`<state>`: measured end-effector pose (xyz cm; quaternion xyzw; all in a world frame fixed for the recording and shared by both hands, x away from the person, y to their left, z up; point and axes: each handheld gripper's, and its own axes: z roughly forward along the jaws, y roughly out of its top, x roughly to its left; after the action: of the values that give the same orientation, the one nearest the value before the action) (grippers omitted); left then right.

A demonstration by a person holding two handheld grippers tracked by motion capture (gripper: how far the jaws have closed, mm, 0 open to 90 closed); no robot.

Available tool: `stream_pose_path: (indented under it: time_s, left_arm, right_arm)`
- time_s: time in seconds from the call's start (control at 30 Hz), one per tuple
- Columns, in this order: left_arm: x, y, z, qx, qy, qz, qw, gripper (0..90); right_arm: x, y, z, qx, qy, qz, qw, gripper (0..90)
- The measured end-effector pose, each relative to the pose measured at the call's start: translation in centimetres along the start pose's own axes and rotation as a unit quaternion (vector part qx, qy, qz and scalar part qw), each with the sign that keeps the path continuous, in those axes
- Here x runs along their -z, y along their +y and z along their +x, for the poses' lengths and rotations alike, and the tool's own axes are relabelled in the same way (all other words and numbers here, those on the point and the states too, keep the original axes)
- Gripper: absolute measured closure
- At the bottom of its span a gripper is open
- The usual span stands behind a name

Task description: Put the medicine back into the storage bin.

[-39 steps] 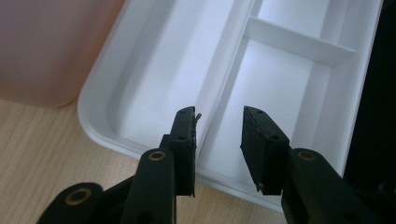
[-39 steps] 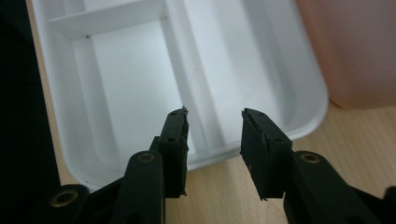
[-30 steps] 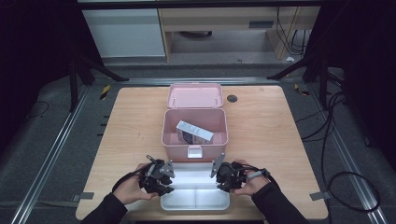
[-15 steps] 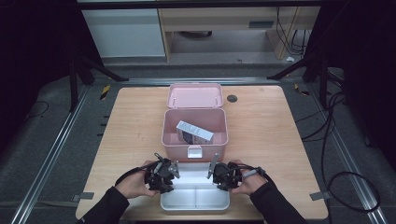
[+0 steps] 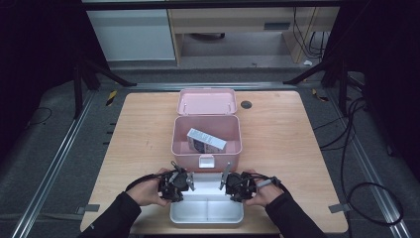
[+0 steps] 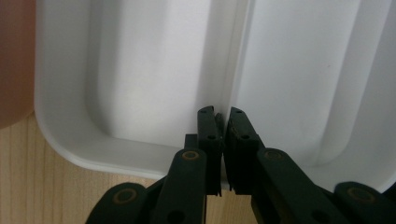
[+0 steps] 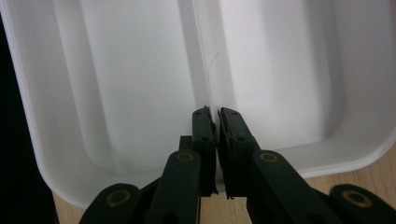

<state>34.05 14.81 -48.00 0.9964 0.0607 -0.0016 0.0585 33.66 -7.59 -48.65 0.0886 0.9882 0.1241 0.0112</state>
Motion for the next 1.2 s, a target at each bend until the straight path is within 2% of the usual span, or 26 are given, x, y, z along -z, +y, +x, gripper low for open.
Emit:
stream_pose_path:
  time_s: [0.03,0.07,0.13,0.33,0.37,0.53,0.67,0.77,0.97,1.2]
  left_arm:
    - [0.0,0.0,-0.1,0.003,-0.009,0.001,1.0000,85.8]
    - [0.1,0.0,-0.1,-0.005,-0.008,-0.001,1.0000,86.1]
    - [0.6,0.1,-0.4,-0.006,-0.013,0.003,0.9999,86.3]
    - [3.0,0.3,-1.8,-0.009,-0.011,-0.007,0.9999,86.7]
    - [3.5,0.3,-2.0,-0.016,-0.006,-0.010,0.9998,86.8]
    - [6.4,0.8,-3.2,-0.023,0.011,-0.019,0.9995,87.1]
    - [8.9,1.0,-3.6,-0.025,0.023,-0.033,0.9988,87.3]
    - [10.6,1.0,-3.7,-0.027,0.025,-0.043,0.9984,87.8]
    - [13.6,1.3,-2.5,-0.029,0.040,-0.054,0.9973,87.9]
    - [16.4,1.8,0.8,-0.030,0.049,-0.060,0.9965,88.0]
  right_arm:
    - [0.1,0.0,0.0,0.002,0.000,-0.001,1.0000,85.5]
    - [0.2,0.0,0.1,0.002,0.000,0.001,1.0000,85.4]
    - [0.7,0.1,0.4,0.001,0.004,0.000,1.0000,85.5]
    - [2.8,-0.2,1.4,0.001,0.011,-0.015,0.9998,85.6]
    - [3.2,-0.2,1.5,0.002,0.010,-0.017,0.9998,85.6]
    - [5.8,-0.5,2.1,0.006,0.010,-0.031,0.9995,85.6]
    - [8.2,-0.5,2.1,0.006,0.006,-0.045,0.9990,85.4]
    - [10.0,-0.3,2.0,0.006,0.003,-0.057,0.9984,85.2]
    - [13.1,0.3,0.9,0.015,-0.013,-0.077,0.9968,85.3]
    - [16.1,1.4,-2.0,0.022,-0.027,-0.091,0.9953,85.6]
